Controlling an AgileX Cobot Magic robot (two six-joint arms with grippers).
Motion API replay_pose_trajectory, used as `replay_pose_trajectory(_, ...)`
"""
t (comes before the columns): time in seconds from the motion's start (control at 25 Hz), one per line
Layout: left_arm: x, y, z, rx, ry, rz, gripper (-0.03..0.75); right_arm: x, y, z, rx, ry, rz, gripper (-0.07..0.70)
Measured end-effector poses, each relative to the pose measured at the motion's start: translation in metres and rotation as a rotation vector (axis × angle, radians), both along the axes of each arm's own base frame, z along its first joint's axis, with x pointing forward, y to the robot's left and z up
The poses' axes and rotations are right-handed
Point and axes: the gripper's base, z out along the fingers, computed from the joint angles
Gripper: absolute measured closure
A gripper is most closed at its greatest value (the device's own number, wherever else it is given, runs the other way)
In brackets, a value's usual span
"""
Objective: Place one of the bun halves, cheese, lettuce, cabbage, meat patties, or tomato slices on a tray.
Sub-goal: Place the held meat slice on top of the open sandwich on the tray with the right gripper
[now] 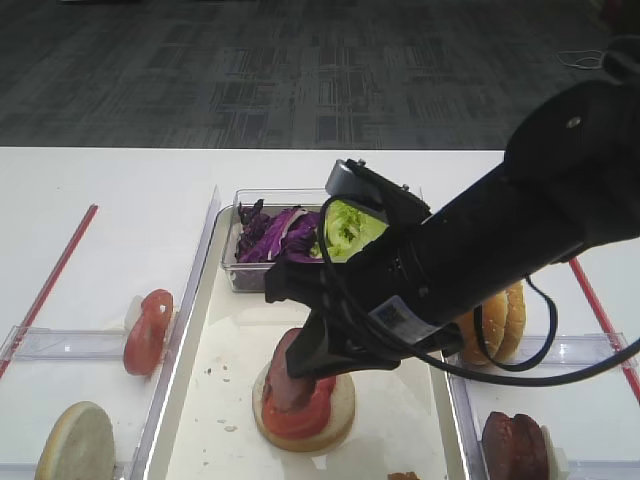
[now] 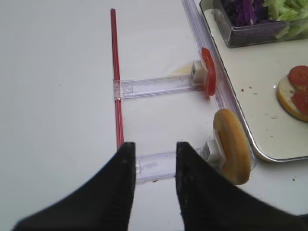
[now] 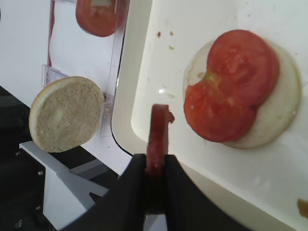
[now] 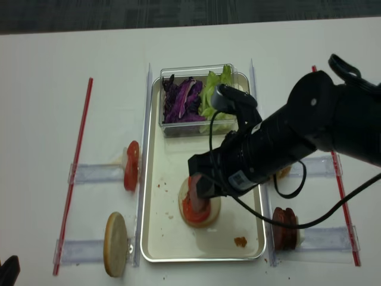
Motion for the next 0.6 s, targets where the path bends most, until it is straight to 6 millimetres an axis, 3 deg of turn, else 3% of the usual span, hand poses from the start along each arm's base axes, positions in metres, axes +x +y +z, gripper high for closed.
replay_pose_trajectory(0.4,0.000,0.000,0.000,0.000,0.000,0.000,0.519,0.013,0.014,-0.031,0.065,0.010,0.011,0.518)
replay_pose_trajectory(0.6,0.000,0.000,0.000,0.000,0.000,0.000,0.519,0.029,0.002,-0.038,0.087,0.028,-0.037,0.518)
